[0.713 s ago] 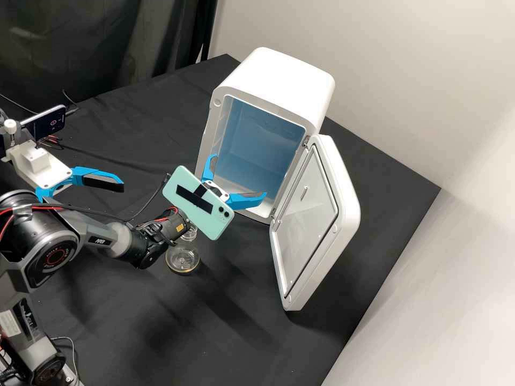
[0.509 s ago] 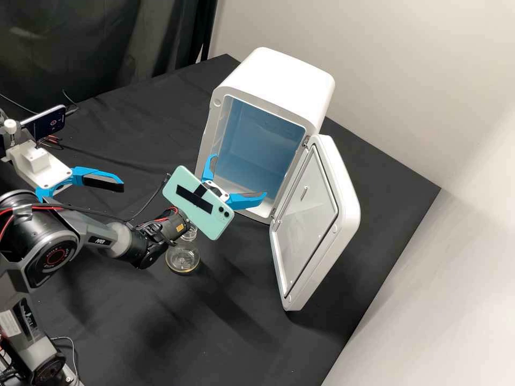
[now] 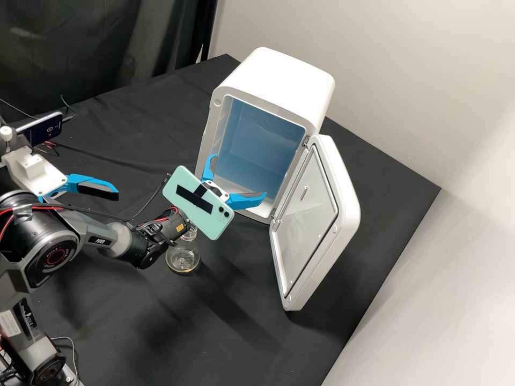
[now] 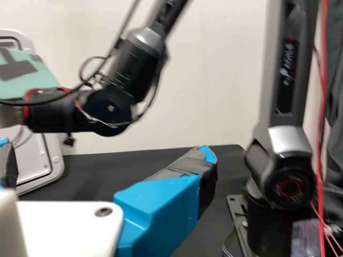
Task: Place the flask in the incubator
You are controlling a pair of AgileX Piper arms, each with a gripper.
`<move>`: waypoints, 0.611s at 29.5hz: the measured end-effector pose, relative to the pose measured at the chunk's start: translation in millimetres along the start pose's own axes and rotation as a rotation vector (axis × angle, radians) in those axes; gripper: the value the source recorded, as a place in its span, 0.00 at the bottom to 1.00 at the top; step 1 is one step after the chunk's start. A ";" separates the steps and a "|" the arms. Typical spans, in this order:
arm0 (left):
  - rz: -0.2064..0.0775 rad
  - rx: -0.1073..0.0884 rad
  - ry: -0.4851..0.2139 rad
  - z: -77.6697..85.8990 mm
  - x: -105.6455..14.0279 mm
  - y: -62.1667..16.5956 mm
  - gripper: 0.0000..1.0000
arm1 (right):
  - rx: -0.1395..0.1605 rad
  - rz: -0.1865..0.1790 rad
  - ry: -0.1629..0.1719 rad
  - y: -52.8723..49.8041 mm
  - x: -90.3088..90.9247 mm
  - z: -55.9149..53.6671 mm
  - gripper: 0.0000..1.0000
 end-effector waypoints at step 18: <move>-0.154 0.000 0.100 -32.3 -12.7 -58.0 1.00 | 0.000 0.000 0.000 0.0 0.0 0.0 1.00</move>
